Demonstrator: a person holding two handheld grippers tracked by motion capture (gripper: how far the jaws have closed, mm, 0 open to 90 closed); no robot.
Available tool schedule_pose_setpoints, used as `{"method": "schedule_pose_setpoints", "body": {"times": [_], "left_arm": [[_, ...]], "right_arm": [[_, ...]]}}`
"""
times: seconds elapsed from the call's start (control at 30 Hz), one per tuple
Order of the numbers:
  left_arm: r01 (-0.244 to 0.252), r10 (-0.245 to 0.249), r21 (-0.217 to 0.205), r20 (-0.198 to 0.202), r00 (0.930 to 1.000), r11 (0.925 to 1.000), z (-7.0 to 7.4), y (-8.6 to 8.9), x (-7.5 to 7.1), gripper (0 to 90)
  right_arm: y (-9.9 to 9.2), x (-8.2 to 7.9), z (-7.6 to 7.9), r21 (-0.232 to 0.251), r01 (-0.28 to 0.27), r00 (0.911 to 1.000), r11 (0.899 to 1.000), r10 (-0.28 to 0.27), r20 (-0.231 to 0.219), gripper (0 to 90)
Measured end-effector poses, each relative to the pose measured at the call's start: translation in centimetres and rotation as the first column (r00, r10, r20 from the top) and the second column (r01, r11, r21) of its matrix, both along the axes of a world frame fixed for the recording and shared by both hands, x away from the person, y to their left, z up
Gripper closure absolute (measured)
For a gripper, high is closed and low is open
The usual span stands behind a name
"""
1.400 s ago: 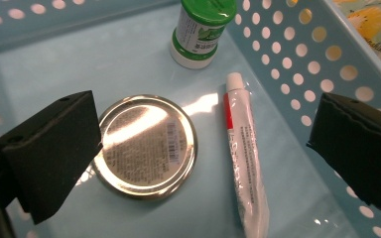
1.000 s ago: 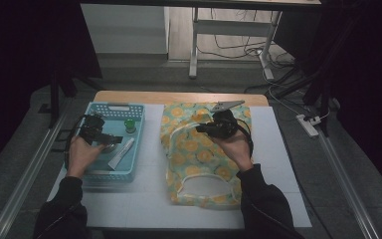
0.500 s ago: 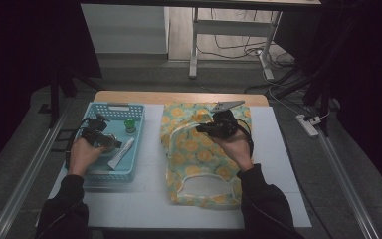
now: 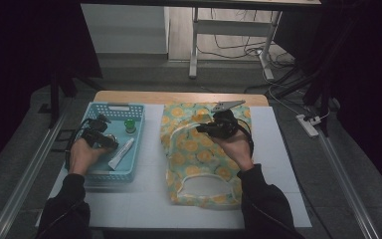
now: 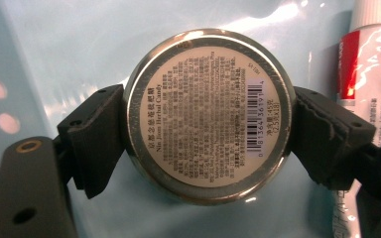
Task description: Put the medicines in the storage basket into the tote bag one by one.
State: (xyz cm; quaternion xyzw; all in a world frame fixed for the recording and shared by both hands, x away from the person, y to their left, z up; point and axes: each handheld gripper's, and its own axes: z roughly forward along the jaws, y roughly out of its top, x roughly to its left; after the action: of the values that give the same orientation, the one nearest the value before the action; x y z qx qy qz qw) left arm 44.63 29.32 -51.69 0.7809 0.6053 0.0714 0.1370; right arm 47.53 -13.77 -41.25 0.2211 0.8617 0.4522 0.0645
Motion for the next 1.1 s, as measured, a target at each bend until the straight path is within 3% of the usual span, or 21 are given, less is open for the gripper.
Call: {"method": "schedule_pose_setpoints", "body": {"times": [0.4,0.73,1.1], "left_arm": [[0.033,-0.026,-0.072,0.093,0.9953,0.9968,1.4,-0.1,-0.6,20.4],[0.062,-0.047,-0.115,0.136,0.9897,0.9914,3.0,-0.2,-1.2,20.4],[0.127,-0.098,-0.138,0.198,0.9754,0.9823,4.9,-1.0,-2.6,20.4]], "right_arm": [[-0.2,0.1,0.1,0.006,0.003,1.0,1.0,-0.003,-0.003,89.6],[-0.2,0.0,0.2,0.012,0.002,1.0,1.0,-0.002,0.003,89.6],[-0.4,0.0,0.3,0.019,0.001,1.0,1.0,-0.002,0.009,89.7]]}}
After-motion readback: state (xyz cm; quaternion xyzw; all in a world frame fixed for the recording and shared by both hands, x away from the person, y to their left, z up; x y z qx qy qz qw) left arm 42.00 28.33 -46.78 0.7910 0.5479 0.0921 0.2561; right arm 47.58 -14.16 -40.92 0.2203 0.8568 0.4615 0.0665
